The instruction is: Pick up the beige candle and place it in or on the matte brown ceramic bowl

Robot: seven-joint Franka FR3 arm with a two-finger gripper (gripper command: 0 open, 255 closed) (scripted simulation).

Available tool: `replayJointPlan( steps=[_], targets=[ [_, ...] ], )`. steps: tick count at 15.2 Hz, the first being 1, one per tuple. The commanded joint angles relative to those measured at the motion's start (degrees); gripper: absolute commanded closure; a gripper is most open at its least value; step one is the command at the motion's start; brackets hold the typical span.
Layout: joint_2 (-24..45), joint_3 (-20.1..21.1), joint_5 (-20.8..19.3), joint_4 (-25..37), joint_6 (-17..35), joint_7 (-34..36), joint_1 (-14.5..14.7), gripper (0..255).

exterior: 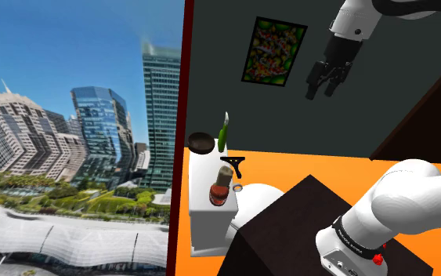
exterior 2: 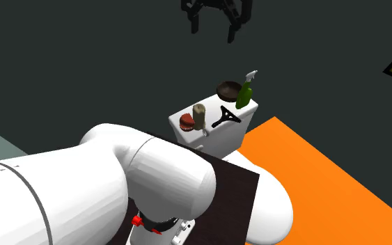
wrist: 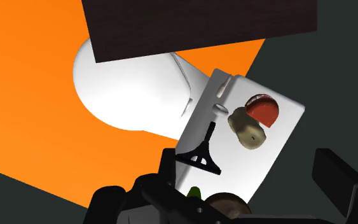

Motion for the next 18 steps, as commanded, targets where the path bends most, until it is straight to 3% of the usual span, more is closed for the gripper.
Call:
replayJointPlan(
  steps=[1, 10, 18],
  targets=[
    [0.0, 0.0, 0.0, 0.0, 0.0, 0.0, 0.0, 0],
    [0.3, 2.6, 0.6, -17.3, 21.7, 0.4, 1.9, 0],
    [9.8, 5.4, 0.6, -27.0, 44.5, 1.4, 3.4, 0]
  ],
)
